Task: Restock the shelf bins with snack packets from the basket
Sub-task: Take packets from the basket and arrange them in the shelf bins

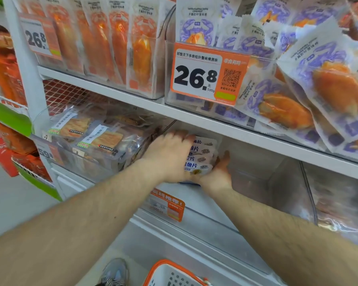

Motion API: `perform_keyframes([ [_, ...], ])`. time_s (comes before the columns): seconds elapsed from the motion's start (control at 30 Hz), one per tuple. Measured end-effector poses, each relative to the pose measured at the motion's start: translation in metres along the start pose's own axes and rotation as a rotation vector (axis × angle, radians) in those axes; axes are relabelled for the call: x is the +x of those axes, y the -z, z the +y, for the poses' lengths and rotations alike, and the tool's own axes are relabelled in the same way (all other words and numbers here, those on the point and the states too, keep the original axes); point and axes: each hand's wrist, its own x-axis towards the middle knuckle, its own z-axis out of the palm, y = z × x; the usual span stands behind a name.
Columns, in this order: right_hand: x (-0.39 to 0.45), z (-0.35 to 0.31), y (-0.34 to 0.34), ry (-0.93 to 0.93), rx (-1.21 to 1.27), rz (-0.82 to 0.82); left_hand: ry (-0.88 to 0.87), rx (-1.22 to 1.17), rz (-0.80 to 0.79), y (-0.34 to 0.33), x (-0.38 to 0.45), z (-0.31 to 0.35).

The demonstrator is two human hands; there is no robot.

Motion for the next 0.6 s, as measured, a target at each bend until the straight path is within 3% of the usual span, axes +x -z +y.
perform_keyframes([
  [0.13,0.004,0.006,-0.007,0.003,-0.110,-0.098,-0.010,0.211,-0.242,-0.010,0.041,-0.010],
  [0.27,0.014,0.012,-0.003,-0.028,-0.011,-0.223,-0.051,0.114,-0.383,-0.022,0.056,-0.009],
  [0.6,0.039,0.019,0.014,0.129,0.149,-0.333,-0.100,0.236,-0.172,-0.051,0.037,-0.006],
])
